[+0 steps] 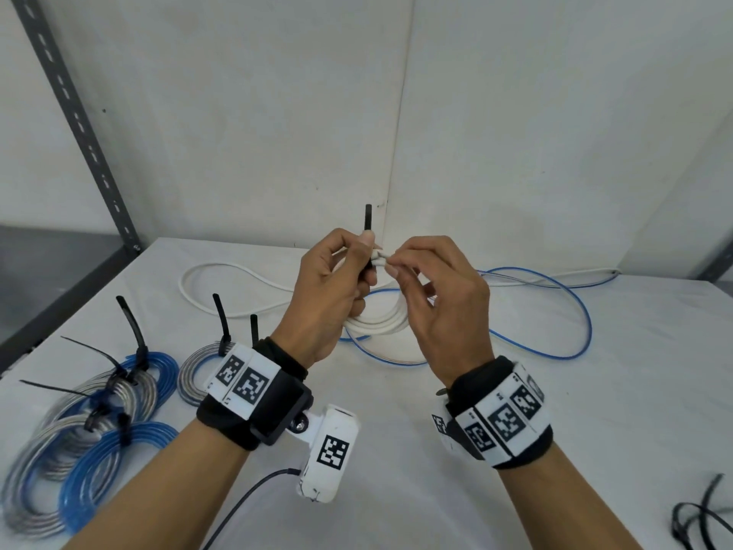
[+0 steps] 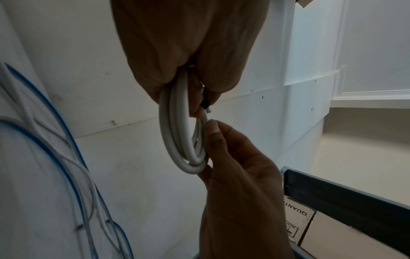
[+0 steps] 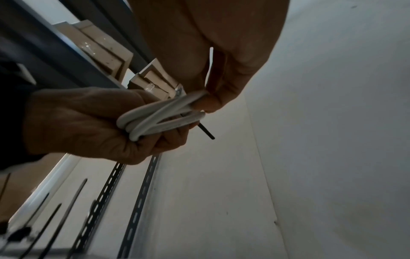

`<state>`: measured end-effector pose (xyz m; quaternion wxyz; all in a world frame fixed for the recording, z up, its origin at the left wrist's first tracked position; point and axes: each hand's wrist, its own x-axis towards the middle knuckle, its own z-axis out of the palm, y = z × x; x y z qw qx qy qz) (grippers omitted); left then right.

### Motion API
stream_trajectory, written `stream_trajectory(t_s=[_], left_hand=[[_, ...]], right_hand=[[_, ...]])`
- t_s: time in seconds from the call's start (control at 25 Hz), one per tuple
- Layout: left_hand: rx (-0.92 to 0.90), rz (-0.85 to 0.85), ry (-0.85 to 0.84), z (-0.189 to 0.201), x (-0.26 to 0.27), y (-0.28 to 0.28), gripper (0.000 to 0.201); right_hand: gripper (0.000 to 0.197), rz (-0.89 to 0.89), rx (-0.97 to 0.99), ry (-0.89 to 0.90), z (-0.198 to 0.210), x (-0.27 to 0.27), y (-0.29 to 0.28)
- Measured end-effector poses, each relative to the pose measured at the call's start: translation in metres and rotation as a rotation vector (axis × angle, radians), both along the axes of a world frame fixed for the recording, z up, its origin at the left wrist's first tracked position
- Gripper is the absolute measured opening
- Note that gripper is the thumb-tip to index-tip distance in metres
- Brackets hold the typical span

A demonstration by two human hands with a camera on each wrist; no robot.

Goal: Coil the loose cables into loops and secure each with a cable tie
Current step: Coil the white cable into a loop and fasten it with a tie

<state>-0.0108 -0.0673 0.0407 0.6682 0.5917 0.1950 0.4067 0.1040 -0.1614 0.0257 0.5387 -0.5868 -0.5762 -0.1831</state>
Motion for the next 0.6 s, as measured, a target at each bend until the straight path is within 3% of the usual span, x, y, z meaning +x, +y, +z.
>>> stream_trajectory(t_s=[0.12, 0.28, 0.44, 0.6], left_hand=[[0.0, -0.002, -0.008, 0.001, 0.0, 0.002, 0.039], [-0.025, -0.093, 0.002, 0.002, -0.002, 0.008, 0.032], [-0.098, -0.235, -0.016, 0.002, -0.001, 0.009, 0.037], [-0.136, -0.195, -0.064, 0.004, 0.0, 0.003, 0.029]], right_hand=[[0.006, 0.048, -0.038, 0.196, 0.006, -0.002, 0.0], [0.013, 0.162, -0.183, 0.479, 0.016, 0.01, -0.005], [0.012, 0.157, -0.085, 0.616, 0.014, 0.018, -0.006], [0.013, 0.235, -0.063, 0.764, 0.014, 0.016, -0.007]])
